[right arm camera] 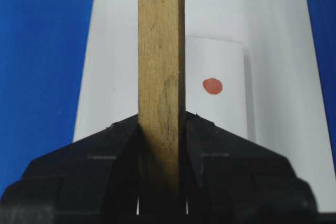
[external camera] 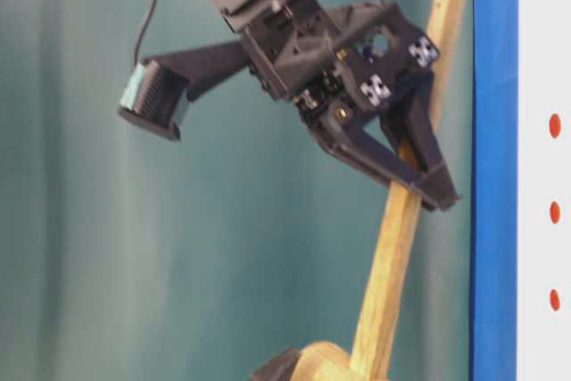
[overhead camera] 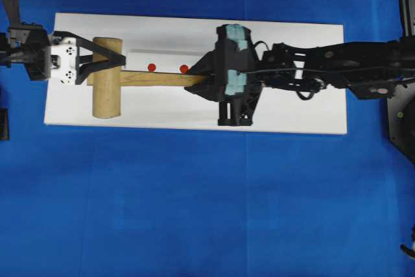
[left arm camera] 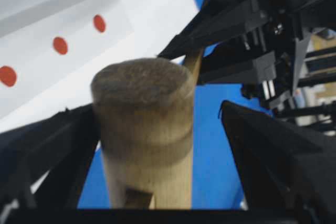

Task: Hit the mark with a hammer.
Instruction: 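Release the left gripper and carry the mallet back below the board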

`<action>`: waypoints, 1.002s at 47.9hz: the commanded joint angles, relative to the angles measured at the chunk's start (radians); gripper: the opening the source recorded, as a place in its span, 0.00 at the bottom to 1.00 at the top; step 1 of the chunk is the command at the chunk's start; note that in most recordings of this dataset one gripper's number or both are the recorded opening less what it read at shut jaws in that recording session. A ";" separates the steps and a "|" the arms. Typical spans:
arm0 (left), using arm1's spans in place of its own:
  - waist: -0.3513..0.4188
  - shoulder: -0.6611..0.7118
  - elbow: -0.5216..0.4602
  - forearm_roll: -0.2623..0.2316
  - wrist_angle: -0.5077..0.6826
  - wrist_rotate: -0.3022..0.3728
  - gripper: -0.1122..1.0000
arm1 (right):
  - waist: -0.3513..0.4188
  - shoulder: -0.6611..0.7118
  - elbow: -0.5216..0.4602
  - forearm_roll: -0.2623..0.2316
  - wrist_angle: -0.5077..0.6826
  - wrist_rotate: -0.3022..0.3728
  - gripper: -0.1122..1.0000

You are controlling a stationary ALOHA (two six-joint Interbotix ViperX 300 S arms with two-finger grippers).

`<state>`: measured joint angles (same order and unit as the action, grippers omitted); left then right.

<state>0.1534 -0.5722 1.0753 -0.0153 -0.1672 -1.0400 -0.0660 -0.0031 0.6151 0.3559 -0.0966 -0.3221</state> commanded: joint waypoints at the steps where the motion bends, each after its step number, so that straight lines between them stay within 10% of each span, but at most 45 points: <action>1: -0.002 -0.051 0.008 0.003 -0.003 0.003 0.87 | 0.000 -0.057 0.008 0.002 -0.005 0.006 0.16; 48: 0.000 -0.410 0.100 0.015 0.316 0.115 0.87 | 0.038 -0.236 0.161 0.064 -0.012 0.018 0.16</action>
<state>0.1534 -0.9925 1.1858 -0.0077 0.1657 -0.9572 -0.0399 -0.2148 0.8007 0.4050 -0.0936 -0.3068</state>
